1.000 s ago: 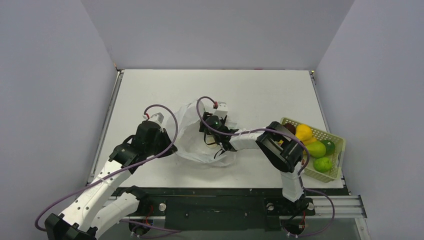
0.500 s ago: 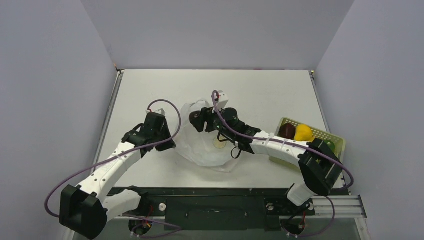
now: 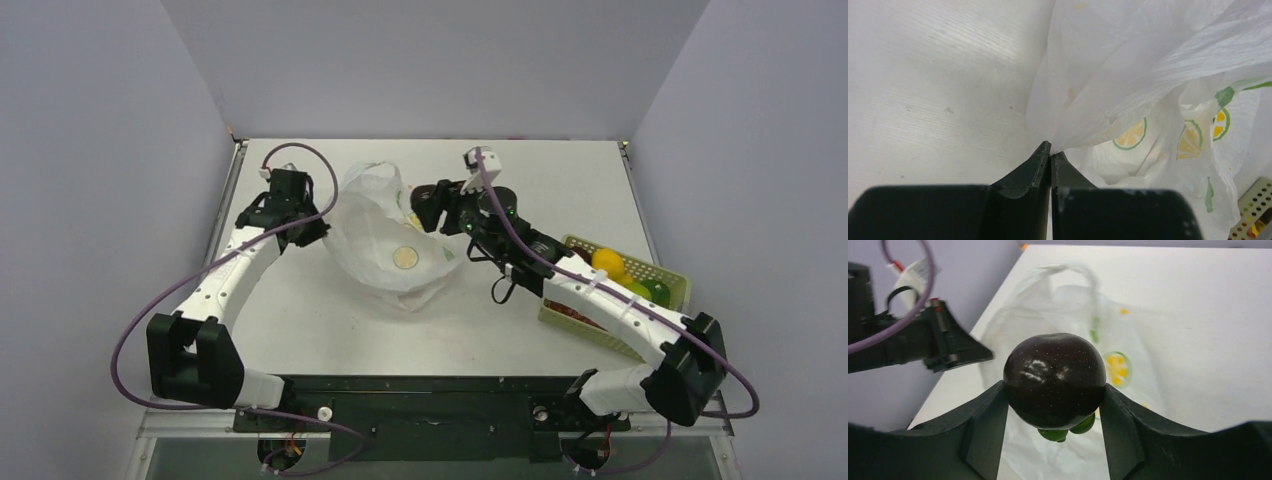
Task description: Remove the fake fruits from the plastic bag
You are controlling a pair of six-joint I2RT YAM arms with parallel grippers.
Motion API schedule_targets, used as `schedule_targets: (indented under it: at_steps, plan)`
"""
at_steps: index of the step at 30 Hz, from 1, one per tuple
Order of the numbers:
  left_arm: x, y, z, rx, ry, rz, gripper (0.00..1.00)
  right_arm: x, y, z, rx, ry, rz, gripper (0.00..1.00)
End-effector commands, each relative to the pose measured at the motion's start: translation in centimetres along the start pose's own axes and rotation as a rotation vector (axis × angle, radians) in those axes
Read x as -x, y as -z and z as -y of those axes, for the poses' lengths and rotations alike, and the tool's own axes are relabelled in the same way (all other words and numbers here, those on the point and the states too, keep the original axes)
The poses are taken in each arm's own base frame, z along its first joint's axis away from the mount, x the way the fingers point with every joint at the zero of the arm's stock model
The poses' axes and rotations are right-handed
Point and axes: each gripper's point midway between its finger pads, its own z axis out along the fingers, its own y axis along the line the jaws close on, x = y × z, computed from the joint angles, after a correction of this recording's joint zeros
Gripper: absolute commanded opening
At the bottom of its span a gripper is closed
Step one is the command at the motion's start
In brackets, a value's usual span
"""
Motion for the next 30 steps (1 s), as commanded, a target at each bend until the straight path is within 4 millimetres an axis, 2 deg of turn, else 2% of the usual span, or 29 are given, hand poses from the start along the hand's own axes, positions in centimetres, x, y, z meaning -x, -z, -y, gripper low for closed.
schedule_targets:
  at_steps: [1,2,3,4,6,7,10,11,13,15,19,23,25,28,29,30]
  plan:
    - [6.8,0.3,-0.7,0.059,-0.008,0.153,0.02,2.9,5.1,8.4,-0.314,-0.006,0.081,0.00]
    - [7.4,-0.2,-1.6,0.093,-0.029,0.146,0.03,1.5,6.0,10.5,-0.388,-0.010,0.050,0.00]
    - [9.1,0.5,-1.3,0.099,-0.033,0.185,0.08,1.6,7.4,12.6,-0.447,-0.021,0.060,0.00]
    - [9.6,0.3,-1.7,0.123,-0.051,0.180,0.11,0.8,8.4,13.9,-0.492,-0.025,0.032,0.00]
    - [11.9,1.3,-0.8,0.120,-0.061,0.222,0.22,0.5,11.2,17.4,-0.603,-0.035,0.025,0.00]
    - [11.9,1.5,-0.7,0.117,-0.063,0.217,0.31,0.5,12.5,18.1,-0.642,-0.031,0.035,0.00]
    - [12.5,2.7,0.0,0.107,-0.006,0.230,0.37,-0.2,17.0,21.6,-0.834,-0.009,-0.003,0.00]
    - [12.1,3.1,-0.2,0.120,0.030,0.219,0.39,0.2,18.5,22.4,-0.896,-0.007,0.017,0.00]
    - [12.4,4.6,-0.4,0.137,0.068,0.239,0.41,-0.6,21.4,23.9,-1.015,-0.032,-0.006,0.00]
    - [12.9,6.9,-0.9,0.161,0.093,0.286,0.43,-0.8,23.7,25.2,-1.118,-0.068,-0.012,0.00]
    - [14.3,10.6,-2.7,0.248,0.109,0.376,0.45,-2.0,27.4,26.7,-1.273,-0.118,-0.063,0.00]
    - [14.8,13.4,-1.8,0.194,0.101,0.431,0.45,-4.0,29.4,27.2,-1.330,-0.161,-0.126,0.00]
    - [14.2,13.8,-0.9,0.127,0.076,0.427,0.45,-5.0,29.5,27.3,-1.321,-0.182,-0.153,0.00]
    - [13.3,14.9,2.1,-0.040,-0.035,0.418,0.46,-7.0,27.9,27.2,-1.245,-0.211,-0.233,0.00]
    - [12.5,15.4,2.9,-0.098,-0.098,0.408,0.47,-7.2,27.4,27.2,-1.224,-0.208,-0.249,0.00]
    - [12.5,15.9,3.5,-0.132,-0.138,0.428,0.48,-7.8,26.7,27.1,-1.196,-0.216,-0.284,0.00]
